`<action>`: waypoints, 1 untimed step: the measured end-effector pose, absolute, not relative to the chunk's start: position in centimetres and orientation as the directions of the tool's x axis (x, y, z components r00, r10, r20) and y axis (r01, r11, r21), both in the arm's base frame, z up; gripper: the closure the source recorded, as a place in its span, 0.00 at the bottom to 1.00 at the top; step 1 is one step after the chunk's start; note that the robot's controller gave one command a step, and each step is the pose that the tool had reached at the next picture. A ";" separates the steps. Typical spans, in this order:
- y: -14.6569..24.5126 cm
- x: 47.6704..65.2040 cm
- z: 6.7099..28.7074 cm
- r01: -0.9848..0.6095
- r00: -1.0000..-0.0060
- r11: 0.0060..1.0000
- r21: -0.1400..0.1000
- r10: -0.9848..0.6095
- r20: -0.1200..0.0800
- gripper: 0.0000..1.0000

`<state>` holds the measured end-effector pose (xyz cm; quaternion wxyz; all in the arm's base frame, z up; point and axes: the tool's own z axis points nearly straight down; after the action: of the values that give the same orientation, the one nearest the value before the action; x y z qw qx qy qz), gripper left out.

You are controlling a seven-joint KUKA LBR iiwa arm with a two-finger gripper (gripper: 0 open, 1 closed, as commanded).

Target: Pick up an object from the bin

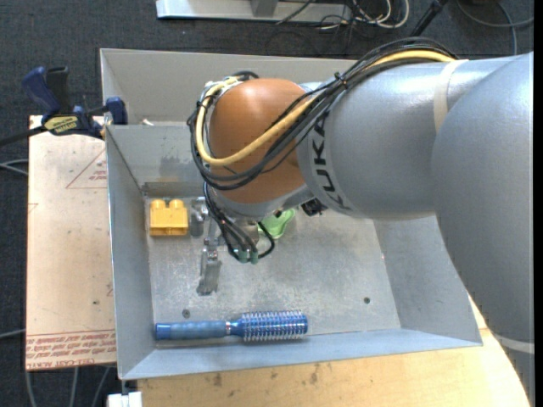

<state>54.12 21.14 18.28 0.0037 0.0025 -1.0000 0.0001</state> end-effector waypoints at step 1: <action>17.7 50.0 8.6 -0.290 -0.957 0.957 0.001 -0.290 0.004 0.00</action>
Offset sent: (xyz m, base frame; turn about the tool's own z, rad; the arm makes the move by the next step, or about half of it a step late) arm -0.0395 -0.0347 -0.0952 -0.2908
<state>50.05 17.68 8.56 0.0020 0.1465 -0.9892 -0.0004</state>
